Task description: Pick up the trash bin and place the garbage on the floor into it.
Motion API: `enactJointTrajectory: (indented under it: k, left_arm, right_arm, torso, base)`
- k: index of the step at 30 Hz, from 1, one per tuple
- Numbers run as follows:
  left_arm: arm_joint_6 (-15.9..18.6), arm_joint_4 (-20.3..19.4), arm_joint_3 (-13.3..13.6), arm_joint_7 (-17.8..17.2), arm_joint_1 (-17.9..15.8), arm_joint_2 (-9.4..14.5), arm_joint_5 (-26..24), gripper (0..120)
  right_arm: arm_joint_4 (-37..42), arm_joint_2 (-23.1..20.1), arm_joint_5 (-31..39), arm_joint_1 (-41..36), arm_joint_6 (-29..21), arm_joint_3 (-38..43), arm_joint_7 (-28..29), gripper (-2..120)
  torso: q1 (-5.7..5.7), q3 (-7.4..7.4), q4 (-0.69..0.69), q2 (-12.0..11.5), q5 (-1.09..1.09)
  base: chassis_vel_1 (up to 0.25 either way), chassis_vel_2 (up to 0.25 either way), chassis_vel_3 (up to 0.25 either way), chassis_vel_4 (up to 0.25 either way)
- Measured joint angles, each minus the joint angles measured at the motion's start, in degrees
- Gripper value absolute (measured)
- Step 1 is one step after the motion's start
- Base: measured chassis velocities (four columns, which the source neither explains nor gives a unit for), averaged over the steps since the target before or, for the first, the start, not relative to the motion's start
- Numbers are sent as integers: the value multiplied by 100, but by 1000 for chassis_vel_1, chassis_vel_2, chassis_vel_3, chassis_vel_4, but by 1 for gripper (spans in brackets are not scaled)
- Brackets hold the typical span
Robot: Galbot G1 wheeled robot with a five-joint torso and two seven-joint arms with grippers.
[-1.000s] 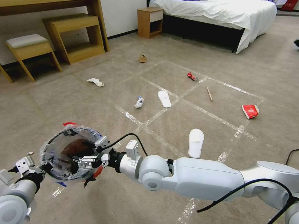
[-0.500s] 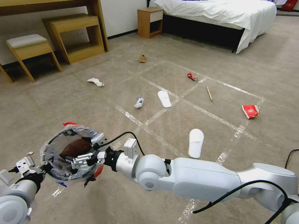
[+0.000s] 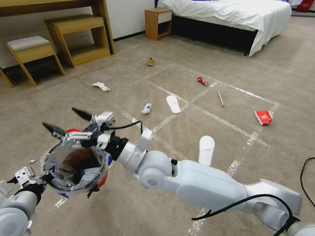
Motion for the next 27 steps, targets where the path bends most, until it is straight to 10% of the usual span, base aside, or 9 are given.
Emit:
enactJointTrajectory:
  k: [15, 27]
  left_arm:
    - [-131, -39, -16, 166, -32, 90, 161, 1]
    - [-258, -332, -483, 294, 293, -240, 389, 1]
  right_arm:
    - [898, -1800, 150, -1728, -69, 3411, 222, 100]
    - [1528, -1852, -1241, -3931, 131, 5665, 564, 100]
  torso:
    - [0, 0, -4, 1, 2]
    - [0, -1, 4, 1, 1]
  base:
    - [0, 0, 0, 0]
    - [0, 0, 0, 0]
